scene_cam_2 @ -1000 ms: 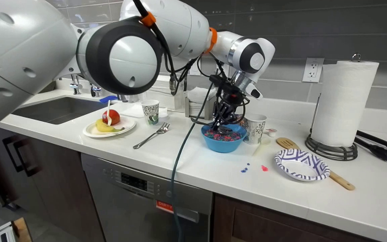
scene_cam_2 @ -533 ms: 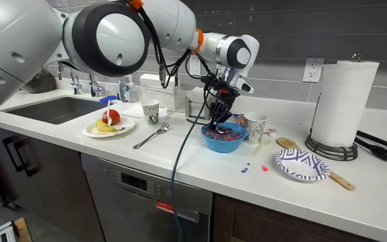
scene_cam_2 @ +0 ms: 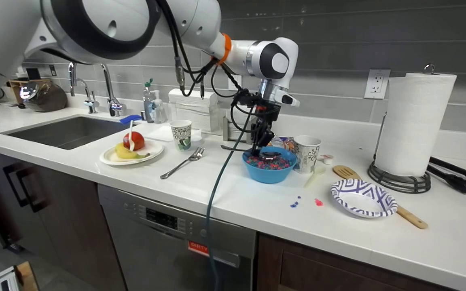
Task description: Remove the spoon from the blue bowl
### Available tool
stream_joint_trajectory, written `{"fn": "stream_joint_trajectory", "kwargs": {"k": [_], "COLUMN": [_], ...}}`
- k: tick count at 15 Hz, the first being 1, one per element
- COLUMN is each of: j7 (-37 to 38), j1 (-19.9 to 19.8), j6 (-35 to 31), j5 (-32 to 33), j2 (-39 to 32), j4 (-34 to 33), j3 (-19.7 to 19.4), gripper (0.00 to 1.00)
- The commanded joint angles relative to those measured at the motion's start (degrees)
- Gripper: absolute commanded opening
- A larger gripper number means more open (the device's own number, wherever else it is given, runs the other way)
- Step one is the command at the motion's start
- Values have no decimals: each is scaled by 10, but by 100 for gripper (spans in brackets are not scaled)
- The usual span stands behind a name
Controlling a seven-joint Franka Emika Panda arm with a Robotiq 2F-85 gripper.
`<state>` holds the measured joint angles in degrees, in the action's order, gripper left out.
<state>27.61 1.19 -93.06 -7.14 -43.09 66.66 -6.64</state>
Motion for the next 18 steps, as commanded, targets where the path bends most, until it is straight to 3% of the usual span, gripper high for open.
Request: {"fn": "stream_joint_trajectory", "kwargs": {"k": [1,8,12,18], "j7": [33,78,61,48], "j1": [25,62,80,99], "j6": [-59,-97,-141,-257], "j5": [43,137,220,344], "j2": [71,143,184,270], "j4": [107,217,279,412], "j3": [-11,-11,-3,14], "gripper": [3,3,3,3]}}
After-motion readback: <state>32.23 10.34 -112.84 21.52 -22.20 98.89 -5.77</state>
